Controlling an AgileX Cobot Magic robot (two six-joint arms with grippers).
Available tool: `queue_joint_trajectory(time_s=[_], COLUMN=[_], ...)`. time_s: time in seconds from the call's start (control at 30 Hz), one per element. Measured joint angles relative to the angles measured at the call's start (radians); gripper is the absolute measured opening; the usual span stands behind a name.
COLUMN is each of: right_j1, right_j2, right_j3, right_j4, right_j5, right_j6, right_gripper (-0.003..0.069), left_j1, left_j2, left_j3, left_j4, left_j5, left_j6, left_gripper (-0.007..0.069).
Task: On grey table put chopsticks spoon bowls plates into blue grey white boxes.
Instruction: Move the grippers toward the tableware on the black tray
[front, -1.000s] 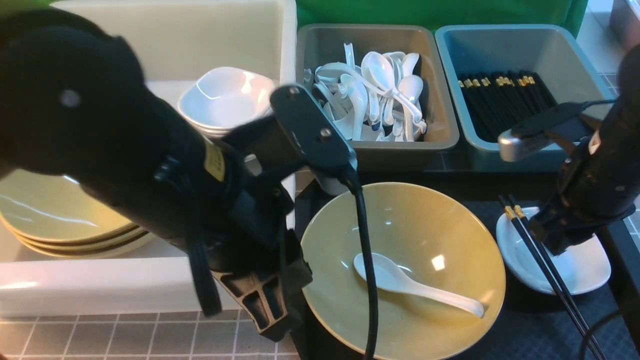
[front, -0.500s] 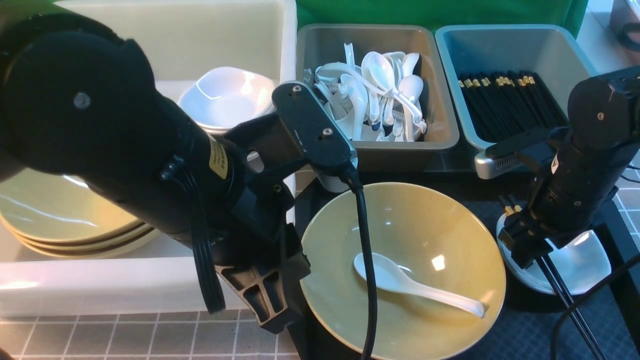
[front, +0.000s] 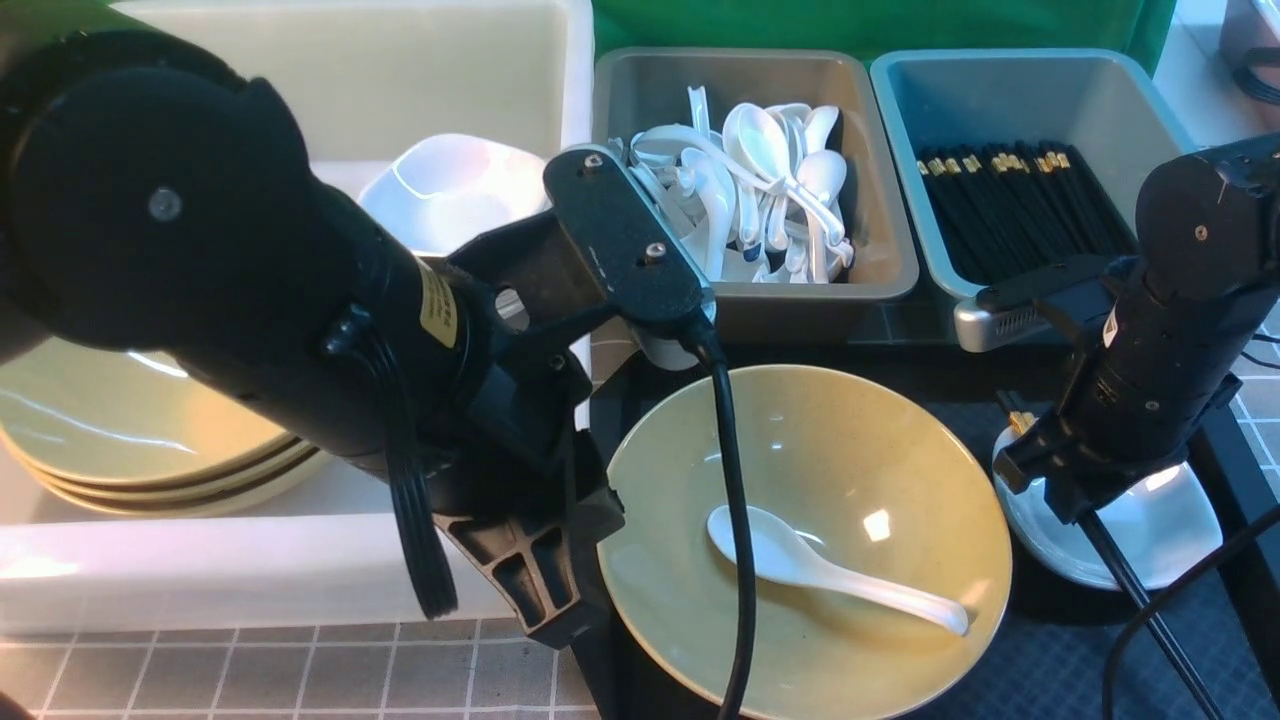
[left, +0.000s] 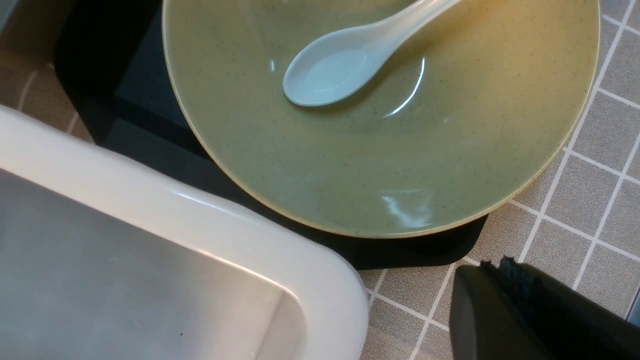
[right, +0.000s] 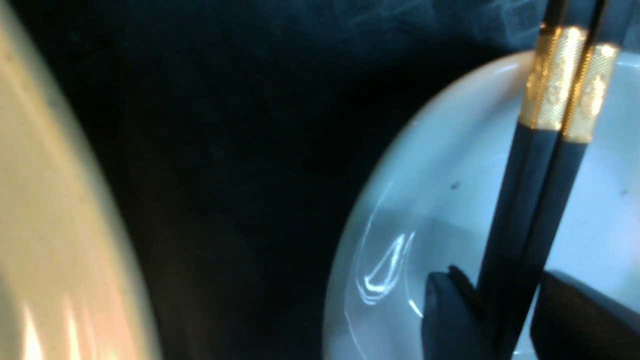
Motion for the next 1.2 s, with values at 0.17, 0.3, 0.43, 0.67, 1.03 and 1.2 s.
queue_joint_trajectory(time_s=[0.17, 0.3, 0.43, 0.67, 1.03, 1.2], right_j1=[0.000, 0.000, 0.000, 0.000, 0.000, 0.000], right_j2=[0.000, 0.000, 0.000, 0.001, -0.055, -0.174], right_j3=[0.000, 0.000, 0.000, 0.000, -0.018, -0.071], right_j4=[0.000, 0.000, 0.000, 0.000, 0.000, 0.000], right_j5=[0.000, 0.000, 0.000, 0.000, 0.038, 0.068], right_j6=[0.000, 0.000, 0.000, 0.000, -0.013, -0.040], right_gripper=[0.0281, 0.0281, 0.0248, 0.0135, 0.0117, 0.0117], left_j1=[0.000, 0.000, 0.000, 0.000, 0.000, 0.000], left_j2=[0.000, 0.000, 0.000, 0.000, 0.000, 0.001], left_j3=[0.000, 0.000, 0.000, 0.000, 0.000, 0.000], left_j4=[0.000, 0.000, 0.000, 0.000, 0.000, 0.007], left_j5=[0.000, 0.000, 0.000, 0.000, 0.000, -0.041], left_j6=[0.000, 0.000, 0.000, 0.000, -0.004, -0.020], left_gripper=[-0.0010, -0.0010, -0.0010, -0.0010, -0.0010, -0.0010])
